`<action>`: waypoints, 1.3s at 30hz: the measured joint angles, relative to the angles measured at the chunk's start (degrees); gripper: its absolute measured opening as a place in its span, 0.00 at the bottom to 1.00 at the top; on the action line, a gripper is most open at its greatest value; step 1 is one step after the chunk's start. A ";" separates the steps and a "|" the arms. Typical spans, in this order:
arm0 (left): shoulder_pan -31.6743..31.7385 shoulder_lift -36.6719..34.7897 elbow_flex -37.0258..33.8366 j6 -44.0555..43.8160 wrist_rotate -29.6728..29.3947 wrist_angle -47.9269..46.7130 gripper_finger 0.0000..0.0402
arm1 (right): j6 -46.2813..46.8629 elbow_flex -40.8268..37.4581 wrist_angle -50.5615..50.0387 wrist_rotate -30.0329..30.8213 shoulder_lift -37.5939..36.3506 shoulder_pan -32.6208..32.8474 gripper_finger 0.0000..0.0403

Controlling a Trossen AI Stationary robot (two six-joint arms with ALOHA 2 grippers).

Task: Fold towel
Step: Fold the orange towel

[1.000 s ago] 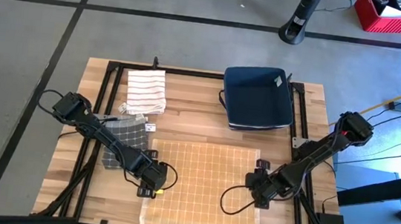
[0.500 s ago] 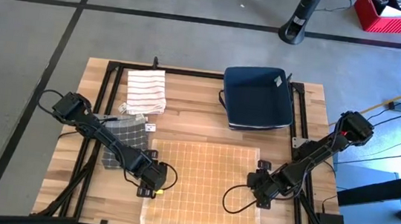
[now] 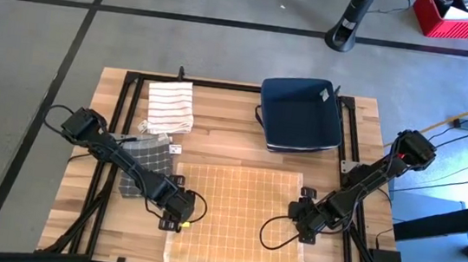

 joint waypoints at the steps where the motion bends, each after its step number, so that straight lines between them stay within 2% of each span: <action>1: 0.00 -0.31 0.07 0.05 0.14 0.00 0.51 | 0.03 0.00 0.00 0.00 0.00 0.00 0.55; 8: 0.70 -2.69 0.26 -2.15 0.23 -2.75 0.51 | 1.32 -0.04 0.17 0.15 0.02 0.00 0.55; 17: 0.35 -1.88 -3.19 -2.99 0.39 4.17 0.51 | 1.38 -0.04 0.35 0.35 0.04 0.00 0.55; 28: 0.34 -1.77 -6.64 -4.12 -0.10 5.26 0.50 | 0.96 -0.07 0.35 0.39 0.07 0.00 0.55; 32: 0.37 -1.81 -6.98 -4.28 -0.46 5.00 0.39 | 0.37 -0.07 0.20 0.44 1.22 0.00 0.45; 39: 0.37 -1.81 -6.99 -4.47 0.37 4.32 0.08 | 0.31 0.37 1.32 0.46 4.20 0.00 0.17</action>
